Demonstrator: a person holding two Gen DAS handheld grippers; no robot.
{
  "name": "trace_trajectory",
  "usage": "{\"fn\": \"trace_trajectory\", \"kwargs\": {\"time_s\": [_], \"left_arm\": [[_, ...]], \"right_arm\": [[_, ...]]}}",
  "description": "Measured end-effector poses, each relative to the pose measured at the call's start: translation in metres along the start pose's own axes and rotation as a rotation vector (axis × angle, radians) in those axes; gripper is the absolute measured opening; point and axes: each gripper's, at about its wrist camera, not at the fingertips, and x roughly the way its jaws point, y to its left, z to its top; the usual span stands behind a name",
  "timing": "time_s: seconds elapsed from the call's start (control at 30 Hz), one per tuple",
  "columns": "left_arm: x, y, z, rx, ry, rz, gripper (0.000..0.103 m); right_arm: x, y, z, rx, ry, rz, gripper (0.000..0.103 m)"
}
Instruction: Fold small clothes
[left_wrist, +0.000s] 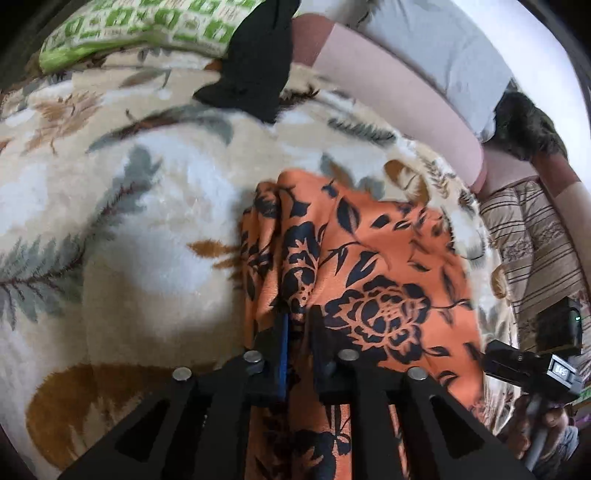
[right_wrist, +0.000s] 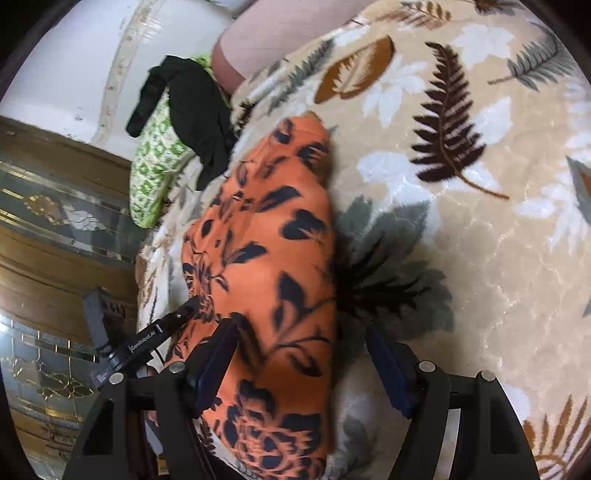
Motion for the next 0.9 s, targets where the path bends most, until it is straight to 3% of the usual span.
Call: {"fn": "trace_trajectory", "kwargs": {"time_s": [0.17, 0.27, 0.37, 0.43, 0.5, 0.53, 0.6, 0.67, 0.73, 0.9], "left_arm": [[-0.030, -0.020, -0.011, 0.074, -0.042, 0.060, 0.016], [-0.055, -0.033, -0.031, 0.114, -0.091, 0.054, 0.024], [-0.046, -0.037, -0.049, 0.141, -0.057, 0.065, 0.031], [-0.019, -0.029, -0.058, 0.150, -0.003, 0.159, 0.034], [-0.019, -0.030, -0.058, 0.147, -0.020, 0.155, 0.034], [-0.026, -0.035, -0.057, 0.152, -0.023, 0.160, 0.034], [-0.043, -0.041, -0.054, 0.174, -0.057, 0.132, 0.038], [-0.051, -0.039, -0.050, 0.164, -0.071, 0.114, 0.054], [-0.053, -0.032, -0.045, 0.129, -0.072, 0.101, 0.056], [-0.043, -0.027, -0.039, 0.107, -0.046, 0.136, 0.057]], "right_arm": [[-0.014, 0.002, 0.000, 0.007, -0.036, 0.016, 0.078], [-0.031, 0.021, -0.009, -0.037, -0.072, 0.064, 0.078], [-0.035, 0.041, -0.020, -0.069, -0.054, 0.171, 0.078], [-0.023, 0.045, -0.026, -0.063, -0.006, 0.224, 0.081], [0.009, 0.031, -0.034, -0.028, 0.088, 0.187, 0.083], [0.011, 0.023, -0.037, 0.011, 0.089, 0.186, 0.083], [-0.006, 0.024, -0.039, 0.026, 0.044, 0.219, 0.083], [-0.024, 0.029, -0.037, -0.007, -0.014, 0.202, 0.083], [-0.038, 0.024, -0.032, -0.010, -0.072, 0.175, 0.083], [-0.039, -0.003, -0.015, 0.074, -0.078, 0.126, 0.083]]}}
